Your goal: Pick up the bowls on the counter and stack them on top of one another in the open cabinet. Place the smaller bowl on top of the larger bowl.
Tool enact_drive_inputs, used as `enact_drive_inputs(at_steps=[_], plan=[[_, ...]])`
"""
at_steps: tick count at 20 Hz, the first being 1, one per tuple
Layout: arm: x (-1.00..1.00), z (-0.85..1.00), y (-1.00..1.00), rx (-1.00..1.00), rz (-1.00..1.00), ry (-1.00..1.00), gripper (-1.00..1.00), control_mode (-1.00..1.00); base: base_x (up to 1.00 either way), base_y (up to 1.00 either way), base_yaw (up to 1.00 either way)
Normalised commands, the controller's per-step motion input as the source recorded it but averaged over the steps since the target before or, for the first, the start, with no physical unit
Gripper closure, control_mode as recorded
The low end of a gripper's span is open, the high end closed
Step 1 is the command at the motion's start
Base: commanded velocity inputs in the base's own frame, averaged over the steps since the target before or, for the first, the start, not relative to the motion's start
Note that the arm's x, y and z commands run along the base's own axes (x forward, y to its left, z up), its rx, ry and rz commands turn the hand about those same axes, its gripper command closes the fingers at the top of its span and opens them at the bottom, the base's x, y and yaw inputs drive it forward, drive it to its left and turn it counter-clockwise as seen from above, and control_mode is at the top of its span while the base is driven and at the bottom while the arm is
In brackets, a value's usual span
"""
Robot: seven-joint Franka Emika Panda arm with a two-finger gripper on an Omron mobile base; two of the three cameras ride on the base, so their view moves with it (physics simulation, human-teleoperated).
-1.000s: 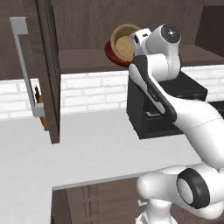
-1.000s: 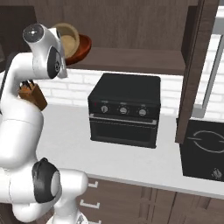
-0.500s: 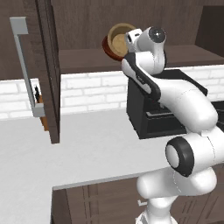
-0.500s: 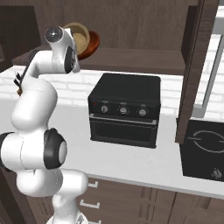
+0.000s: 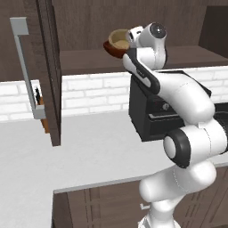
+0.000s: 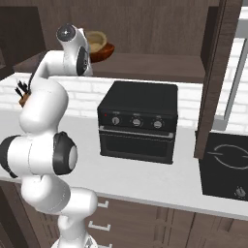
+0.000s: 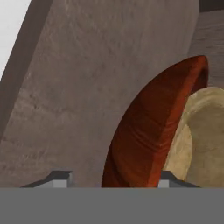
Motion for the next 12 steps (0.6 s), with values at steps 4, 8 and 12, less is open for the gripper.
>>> enact_drive_inputs(at_steps=[4, 8, 12], plan=[[-0.45, 0.0, 0.0, 0.0, 0.0, 0.0, -1.0, -1.0, 0.0, 0.0, 0.0], [-0.88, 0.01, 0.02, 0.0, 0.0, -0.07, -1.0, -1.0, 0.0, 0.0, 0.0], [-0.94, 0.02, 0.01, 0.0, 0.0, -0.09, -1.0, -1.0, 0.0, 0.0, 0.0]])
